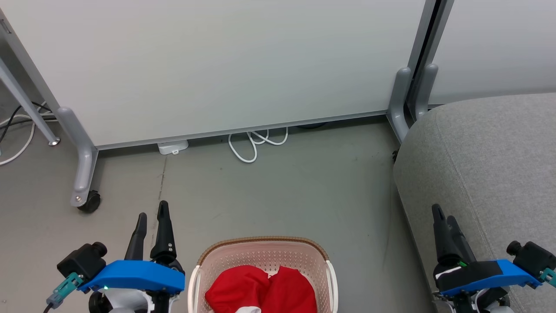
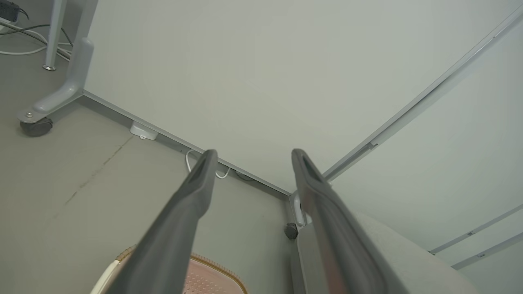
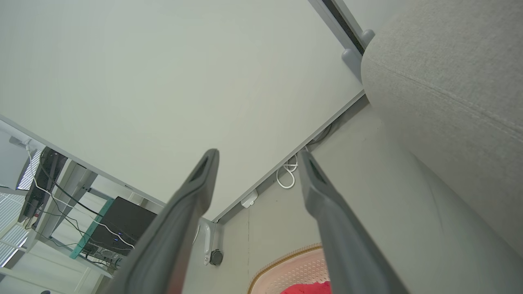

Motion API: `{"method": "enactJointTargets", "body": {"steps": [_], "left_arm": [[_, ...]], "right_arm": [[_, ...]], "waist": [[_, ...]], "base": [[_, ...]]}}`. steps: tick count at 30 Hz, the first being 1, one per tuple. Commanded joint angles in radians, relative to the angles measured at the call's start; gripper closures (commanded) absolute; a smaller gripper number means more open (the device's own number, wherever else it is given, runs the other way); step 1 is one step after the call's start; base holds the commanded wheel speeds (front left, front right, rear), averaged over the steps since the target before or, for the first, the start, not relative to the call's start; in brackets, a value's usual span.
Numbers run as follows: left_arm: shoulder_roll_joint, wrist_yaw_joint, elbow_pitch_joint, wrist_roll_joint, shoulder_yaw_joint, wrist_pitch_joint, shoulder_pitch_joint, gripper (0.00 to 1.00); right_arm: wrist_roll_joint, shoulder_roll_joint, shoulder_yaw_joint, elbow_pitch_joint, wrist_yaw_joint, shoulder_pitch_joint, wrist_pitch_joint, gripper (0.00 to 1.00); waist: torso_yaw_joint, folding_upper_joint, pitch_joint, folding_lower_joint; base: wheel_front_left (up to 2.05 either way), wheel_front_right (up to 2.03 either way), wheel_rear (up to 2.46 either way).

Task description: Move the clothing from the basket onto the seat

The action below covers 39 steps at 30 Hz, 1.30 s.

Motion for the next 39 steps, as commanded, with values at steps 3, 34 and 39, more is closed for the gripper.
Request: {"method": "enactJointTargets", "body": {"steps": [3,34,39], "left_arm": [[0.008,-0.003,-0.011,0.061,-0.008,-0.015,-0.024,0.00],[0.008,-0.025,0.033,0.391,-0.057,-0.094,-0.025,0.00],[0.008,-0.027,0.043,0.426,-0.064,-0.105,-0.025,0.00]], "right_arm": [[-0.056,-0.008,0.003,0.000,0.002,-0.032,-0.015,0.00],[-0.384,-0.011,0.016,0.040,0.002,-0.049,-0.077,0.00],[-0.427,-0.011,0.019,0.043,0.002,-0.048,-0.085,0.00]], "waist": [[0.001,0.0000,0.001,0.0000],[0.004,0.0000,0.000,0.0000],[0.005,0.0000,-0.001,0.0000]], "base": [[0.00,0.00,0.00],[0.00,0.00,0.00],[0.00,0.00,0.00]]}}
